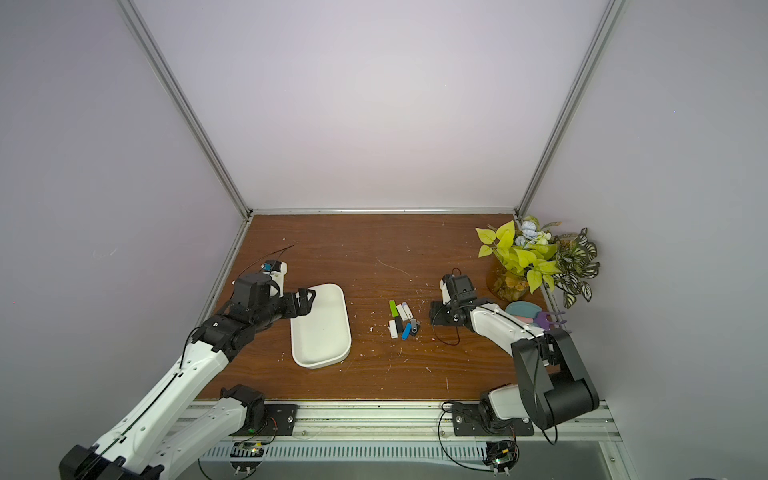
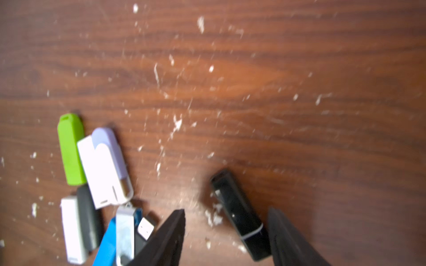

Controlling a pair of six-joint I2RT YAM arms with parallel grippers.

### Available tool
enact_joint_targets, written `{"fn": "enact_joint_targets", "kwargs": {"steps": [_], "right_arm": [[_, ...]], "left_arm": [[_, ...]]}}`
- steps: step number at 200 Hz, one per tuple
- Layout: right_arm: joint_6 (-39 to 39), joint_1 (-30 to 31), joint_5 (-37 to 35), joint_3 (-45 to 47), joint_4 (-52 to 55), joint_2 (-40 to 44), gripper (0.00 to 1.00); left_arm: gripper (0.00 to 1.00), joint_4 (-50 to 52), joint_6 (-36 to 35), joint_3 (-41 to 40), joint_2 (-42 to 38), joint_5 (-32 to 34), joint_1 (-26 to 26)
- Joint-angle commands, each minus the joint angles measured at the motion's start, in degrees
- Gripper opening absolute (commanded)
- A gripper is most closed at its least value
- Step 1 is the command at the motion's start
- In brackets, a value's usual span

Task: Put the usb flash drive into the storage box
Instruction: Pick up the USB flash from the center of the board.

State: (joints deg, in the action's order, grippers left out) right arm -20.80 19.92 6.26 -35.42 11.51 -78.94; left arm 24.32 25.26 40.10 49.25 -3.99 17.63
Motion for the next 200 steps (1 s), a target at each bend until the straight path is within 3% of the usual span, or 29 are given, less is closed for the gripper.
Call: {"fn": "enact_joint_targets", "kwargs": {"steps": [1, 113, 200], "right_arm": [[-2.44, 2.48, -2.53, 0.96, 3.82, 2.68, 0.59], [-6.4, 6.58, -14.95, -4.63, 6.32, -3.6, 0.45], [-6.71, 8.42, -18.81, -5.08, 6.69, -7.55, 0.17]], "left_arm": [[0.97, 1.0, -0.04, -0.46, -0.91, 0.87, 0.45], [0.97, 1.08, 0.14, -0.57, -1.71, 1.87, 1.36], [0.97, 1.43, 0.47, -0.42, -1.89, 3.04, 1.79]]}}
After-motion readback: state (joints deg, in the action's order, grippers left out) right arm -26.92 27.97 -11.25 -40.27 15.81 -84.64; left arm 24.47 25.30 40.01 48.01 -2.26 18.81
